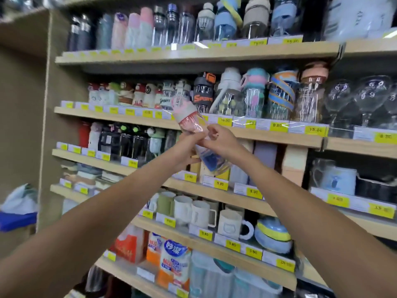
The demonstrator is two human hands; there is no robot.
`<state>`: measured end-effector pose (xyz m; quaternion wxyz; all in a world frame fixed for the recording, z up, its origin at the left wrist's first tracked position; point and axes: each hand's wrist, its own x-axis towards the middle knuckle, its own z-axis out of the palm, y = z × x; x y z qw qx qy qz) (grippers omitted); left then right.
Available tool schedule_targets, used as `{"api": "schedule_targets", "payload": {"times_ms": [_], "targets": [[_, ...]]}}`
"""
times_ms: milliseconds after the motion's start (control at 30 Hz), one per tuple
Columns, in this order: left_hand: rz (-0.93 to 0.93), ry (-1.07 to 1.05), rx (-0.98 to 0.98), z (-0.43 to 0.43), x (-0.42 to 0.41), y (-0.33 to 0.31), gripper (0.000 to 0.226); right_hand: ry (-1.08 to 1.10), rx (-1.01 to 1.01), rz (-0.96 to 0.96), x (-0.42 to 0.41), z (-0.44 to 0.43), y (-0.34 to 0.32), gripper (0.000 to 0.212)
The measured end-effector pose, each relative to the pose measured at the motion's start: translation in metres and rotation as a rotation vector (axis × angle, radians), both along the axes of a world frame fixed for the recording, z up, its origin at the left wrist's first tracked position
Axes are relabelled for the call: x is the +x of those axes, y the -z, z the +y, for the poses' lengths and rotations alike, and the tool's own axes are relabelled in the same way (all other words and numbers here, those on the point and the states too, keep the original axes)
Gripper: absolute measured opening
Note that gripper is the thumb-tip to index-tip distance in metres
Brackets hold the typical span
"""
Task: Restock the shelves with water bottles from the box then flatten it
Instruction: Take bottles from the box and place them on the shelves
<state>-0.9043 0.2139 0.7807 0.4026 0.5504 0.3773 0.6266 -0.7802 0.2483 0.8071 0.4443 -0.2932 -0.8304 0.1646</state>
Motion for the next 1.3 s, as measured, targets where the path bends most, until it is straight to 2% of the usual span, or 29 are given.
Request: {"api": "schedule_targets", "payload": {"times_ms": [67, 133, 200, 267, 333, 400, 467, 533, 567, 667, 800, 900, 967, 1100, 1200, 1300], "targets": [[-0.018, -0.063, 0.017, 0.008, -0.022, -0.008, 0.051, -0.014, 0.047, -0.067, -0.026, 0.011, -0.010, 0.054], [-0.094, -0.125, 0.024, 0.018, -0.045, -0.016, 0.090, -0.024, 0.077, -0.123, -0.051, 0.024, -0.021, 0.056], [-0.144, -0.177, 0.061, 0.032, -0.069, -0.025, 0.099, -0.079, 0.085, -0.135, -0.074, 0.037, -0.031, 0.049], [-0.176, -0.219, 0.094, 0.045, -0.092, -0.037, 0.106, -0.100, 0.113, -0.124, -0.098, 0.052, -0.043, 0.067], [-0.181, -0.281, 0.149, 0.060, -0.114, -0.048, 0.098, -0.092, 0.112, -0.098, -0.122, 0.069, -0.054, 0.083], [-0.181, -0.326, 0.180, 0.077, -0.135, -0.057, 0.078, -0.089, 0.125, -0.070, -0.141, 0.084, -0.064, 0.070], [-0.171, -0.306, 0.209, 0.087, -0.153, -0.066, 0.087, -0.102, 0.138, -0.032, -0.156, 0.094, -0.072, 0.051], [-0.133, -0.260, 0.216, 0.093, -0.166, -0.071, 0.101, -0.096, 0.179, -0.009, -0.170, 0.103, -0.078, 0.045], [-0.132, -0.228, 0.205, 0.095, -0.172, -0.074, 0.097, -0.095, 0.210, -0.006, -0.177, 0.107, -0.080, 0.044], [-0.140, -0.172, 0.207, 0.113, -0.194, -0.081, 0.059, -0.090, 0.233, 0.011, -0.198, 0.117, -0.087, 0.041], [-0.113, -0.116, 0.259, 0.131, -0.216, -0.100, 0.077, -0.039, 0.308, 0.077, -0.219, 0.127, -0.102, 0.037], [-0.107, -0.242, 0.352, 0.146, -0.217, -0.113, 0.089, -0.039, 0.326, 0.088, -0.221, 0.129, -0.110, 0.029], [-0.051, -0.319, 0.423, 0.155, -0.216, -0.118, 0.090, 0.044, 0.382, 0.038, -0.221, 0.133, -0.114, 0.029], [0.091, -0.341, 0.593, 0.175, -0.212, -0.128, 0.089, 0.340, 0.523, -0.167, -0.202, 0.145, -0.119, 0.059], [0.188, -0.293, 0.694, 0.192, -0.207, -0.136, 0.100, 0.557, 0.628, -0.092, -0.180, 0.150, -0.113, 0.063], [0.313, -0.298, 0.696, 0.208, -0.199, -0.135, 0.095, 0.795, 0.642, -0.019, -0.167, 0.158, -0.105, 0.059]]}}
